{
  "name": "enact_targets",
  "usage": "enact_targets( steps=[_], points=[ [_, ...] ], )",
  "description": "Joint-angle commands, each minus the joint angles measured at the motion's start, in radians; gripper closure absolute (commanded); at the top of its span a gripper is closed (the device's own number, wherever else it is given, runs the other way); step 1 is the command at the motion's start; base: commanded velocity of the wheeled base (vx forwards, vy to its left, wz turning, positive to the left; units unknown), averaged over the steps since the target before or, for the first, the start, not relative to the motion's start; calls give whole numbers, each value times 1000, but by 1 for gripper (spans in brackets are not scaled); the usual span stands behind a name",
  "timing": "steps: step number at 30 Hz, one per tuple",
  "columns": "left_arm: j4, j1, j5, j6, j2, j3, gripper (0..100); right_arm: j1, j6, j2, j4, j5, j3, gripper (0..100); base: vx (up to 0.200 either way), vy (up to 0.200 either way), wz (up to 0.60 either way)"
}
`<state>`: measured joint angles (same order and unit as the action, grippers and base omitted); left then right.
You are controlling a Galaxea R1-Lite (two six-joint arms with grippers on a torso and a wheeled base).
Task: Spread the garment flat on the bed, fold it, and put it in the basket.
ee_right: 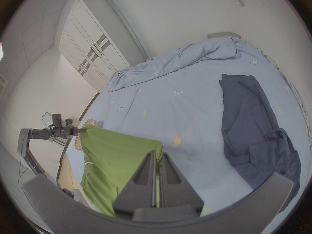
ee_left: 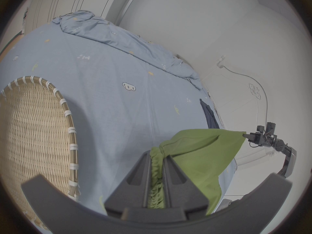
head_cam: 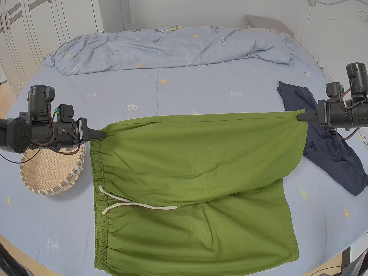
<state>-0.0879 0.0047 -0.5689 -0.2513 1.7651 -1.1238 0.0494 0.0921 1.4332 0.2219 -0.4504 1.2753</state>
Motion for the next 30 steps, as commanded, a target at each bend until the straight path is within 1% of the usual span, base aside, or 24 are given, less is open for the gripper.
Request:
enact_targets(
  steps=[1, 2, 6, 10, 12, 20, 26, 30],
  points=[
    [-21, 0, 6, 0, 22, -1, 100, -6, 8, 154, -32, 13, 82, 100, 0, 0, 0],
    [-24, 0, 6, -2, 24, -1, 100, -8, 8, 164, -39, 15, 87, 100, 0, 0, 0],
    [-59, 0, 11, -2, 43, -4, 100, -2, 11, 257, -188, 16, 105, 100, 0, 0, 0],
    [-73, 3, 11, -2, 60, -8, 100, 30, 18, 305, -302, 22, 110, 100, 0, 0, 0],
    [-76, 5, 11, -2, 66, -17, 100, 41, 15, 326, -340, 39, 121, 100, 0, 0, 0],
    [-85, 28, 11, -3, 117, -57, 100, 67, 14, 417, -386, 91, 202, 100, 0, 0, 0],
    [-85, 40, 11, -8, 165, -99, 100, 81, 11, 489, -503, 116, 220, 100, 0, 0, 0],
    [-85, 47, 11, -8, 180, -113, 100, 81, 9, 516, -520, 154, 249, 100, 0, 0, 0]
  ],
)
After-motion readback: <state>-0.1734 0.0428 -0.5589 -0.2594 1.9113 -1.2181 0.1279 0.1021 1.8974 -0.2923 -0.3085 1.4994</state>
